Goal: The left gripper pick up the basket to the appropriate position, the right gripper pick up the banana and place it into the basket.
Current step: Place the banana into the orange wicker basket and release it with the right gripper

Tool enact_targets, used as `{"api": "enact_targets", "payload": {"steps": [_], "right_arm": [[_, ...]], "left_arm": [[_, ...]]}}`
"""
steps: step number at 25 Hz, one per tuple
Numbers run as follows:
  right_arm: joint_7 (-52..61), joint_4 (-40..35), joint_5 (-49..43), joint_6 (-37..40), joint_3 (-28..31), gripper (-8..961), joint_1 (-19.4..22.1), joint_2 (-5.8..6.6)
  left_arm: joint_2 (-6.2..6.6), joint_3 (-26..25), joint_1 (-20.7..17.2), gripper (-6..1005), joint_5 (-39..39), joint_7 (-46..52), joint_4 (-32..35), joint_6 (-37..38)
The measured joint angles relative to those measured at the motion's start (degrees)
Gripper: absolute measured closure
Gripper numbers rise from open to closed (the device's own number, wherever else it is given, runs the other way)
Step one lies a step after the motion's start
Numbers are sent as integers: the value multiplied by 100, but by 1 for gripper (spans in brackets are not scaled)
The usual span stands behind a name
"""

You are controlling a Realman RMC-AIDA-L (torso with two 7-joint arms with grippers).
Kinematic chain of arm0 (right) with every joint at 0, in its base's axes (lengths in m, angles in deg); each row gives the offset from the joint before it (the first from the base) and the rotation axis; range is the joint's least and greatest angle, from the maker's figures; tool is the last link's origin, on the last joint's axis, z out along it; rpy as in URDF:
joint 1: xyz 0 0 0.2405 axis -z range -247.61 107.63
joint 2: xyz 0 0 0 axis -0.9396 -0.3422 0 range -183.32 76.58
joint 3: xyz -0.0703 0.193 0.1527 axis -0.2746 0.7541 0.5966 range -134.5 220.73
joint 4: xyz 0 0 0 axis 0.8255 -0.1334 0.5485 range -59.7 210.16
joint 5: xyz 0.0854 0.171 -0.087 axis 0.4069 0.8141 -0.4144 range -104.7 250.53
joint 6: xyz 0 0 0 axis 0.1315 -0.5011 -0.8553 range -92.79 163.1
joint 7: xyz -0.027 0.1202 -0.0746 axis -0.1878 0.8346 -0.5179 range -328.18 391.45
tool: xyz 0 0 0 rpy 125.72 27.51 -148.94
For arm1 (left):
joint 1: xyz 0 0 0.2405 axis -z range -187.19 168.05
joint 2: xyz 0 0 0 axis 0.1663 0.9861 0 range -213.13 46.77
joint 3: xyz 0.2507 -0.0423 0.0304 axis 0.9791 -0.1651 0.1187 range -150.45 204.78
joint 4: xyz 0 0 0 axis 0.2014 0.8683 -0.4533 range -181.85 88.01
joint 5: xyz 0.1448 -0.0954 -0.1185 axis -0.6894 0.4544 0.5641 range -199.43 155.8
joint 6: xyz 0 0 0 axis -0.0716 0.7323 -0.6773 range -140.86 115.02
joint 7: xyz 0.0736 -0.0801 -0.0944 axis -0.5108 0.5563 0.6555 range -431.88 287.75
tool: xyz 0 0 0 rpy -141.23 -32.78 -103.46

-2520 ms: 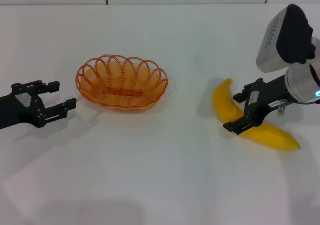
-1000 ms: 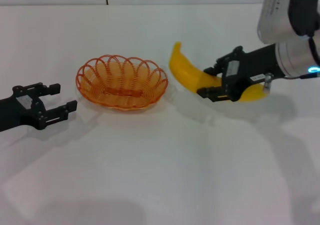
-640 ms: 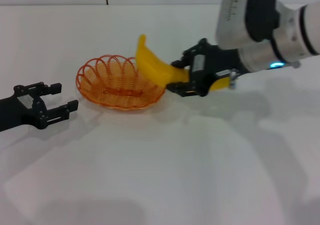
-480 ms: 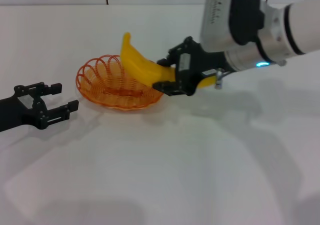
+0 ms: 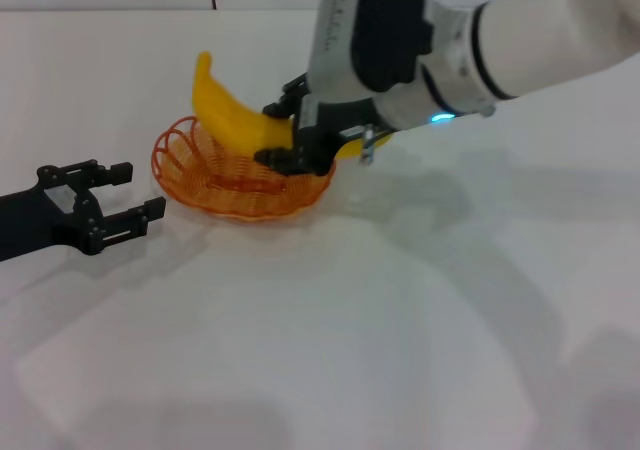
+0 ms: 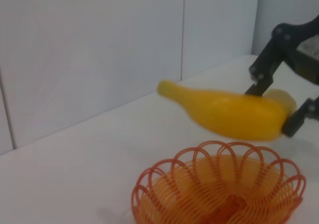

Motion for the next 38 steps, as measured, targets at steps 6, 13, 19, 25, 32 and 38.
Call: {"api": "enact_targets", "payload": {"steps": [6, 13, 19, 25, 32, 38], "right_arm": [[-27, 353, 246, -279, -313, 463, -227, -2], [16, 458, 259, -756, -669, 463, -260, -7], [19, 501, 260, -817, -714, 463, -267, -9], [20, 501, 259, -819, -726, 462, -267, -6], [20, 501, 258, -900, -728, 462, -274, -6], [20, 501, 260, -983, -738, 461, -275, -13]], "left_arm": [[-1, 1, 59, 332, 0, -5, -14, 0], [-1, 17, 79, 333, -8, -24, -47, -80], [-9, 19, 44, 333, -9, -24, -53, -114], [-9, 18, 25, 334, -10, -23, -55, -115], [-9, 18, 20, 332, -9, -22, -71, -115], [-9, 18, 26, 334, -9, -21, -71, -115]]}}
